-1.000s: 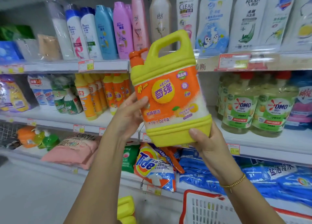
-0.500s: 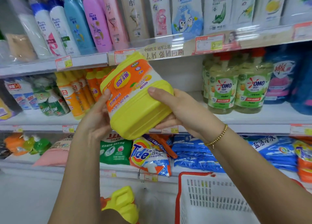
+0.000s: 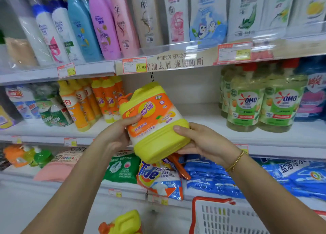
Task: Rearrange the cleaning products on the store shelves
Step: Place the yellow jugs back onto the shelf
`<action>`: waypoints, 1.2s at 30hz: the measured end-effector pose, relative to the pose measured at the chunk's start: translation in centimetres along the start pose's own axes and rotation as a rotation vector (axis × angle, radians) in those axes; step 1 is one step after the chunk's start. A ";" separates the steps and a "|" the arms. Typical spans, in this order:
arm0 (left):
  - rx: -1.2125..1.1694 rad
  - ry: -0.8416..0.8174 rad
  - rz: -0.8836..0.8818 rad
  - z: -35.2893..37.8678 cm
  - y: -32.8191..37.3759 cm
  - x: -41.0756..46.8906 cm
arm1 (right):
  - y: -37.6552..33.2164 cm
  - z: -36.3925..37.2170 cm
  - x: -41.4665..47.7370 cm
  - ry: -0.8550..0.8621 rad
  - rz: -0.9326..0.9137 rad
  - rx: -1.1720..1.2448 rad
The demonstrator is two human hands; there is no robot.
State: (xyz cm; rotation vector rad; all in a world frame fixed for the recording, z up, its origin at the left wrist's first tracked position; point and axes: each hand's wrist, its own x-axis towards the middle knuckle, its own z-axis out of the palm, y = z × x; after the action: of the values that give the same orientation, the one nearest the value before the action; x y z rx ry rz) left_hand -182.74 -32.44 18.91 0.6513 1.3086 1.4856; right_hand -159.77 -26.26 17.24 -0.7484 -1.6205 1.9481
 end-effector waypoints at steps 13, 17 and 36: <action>0.102 -0.048 0.063 2.9 1.0 17.7 | 2.8 -7.2 13.5 0.400 -0.061 -0.695; 0.176 -0.104 0.169 2.1 1.1 22.3 | 3.0 -8.6 17.2 0.414 -0.075 -0.700; 0.772 0.061 0.311 -1.9 -0.8 31.3 | 2.1 -8.6 29.7 0.557 -0.006 -0.835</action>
State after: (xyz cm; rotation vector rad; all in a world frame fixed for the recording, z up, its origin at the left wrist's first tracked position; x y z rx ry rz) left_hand -194.93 -4.69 10.96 1.3593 1.9061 1.2071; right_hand -175.58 -0.29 11.05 -1.4262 -2.0009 0.8485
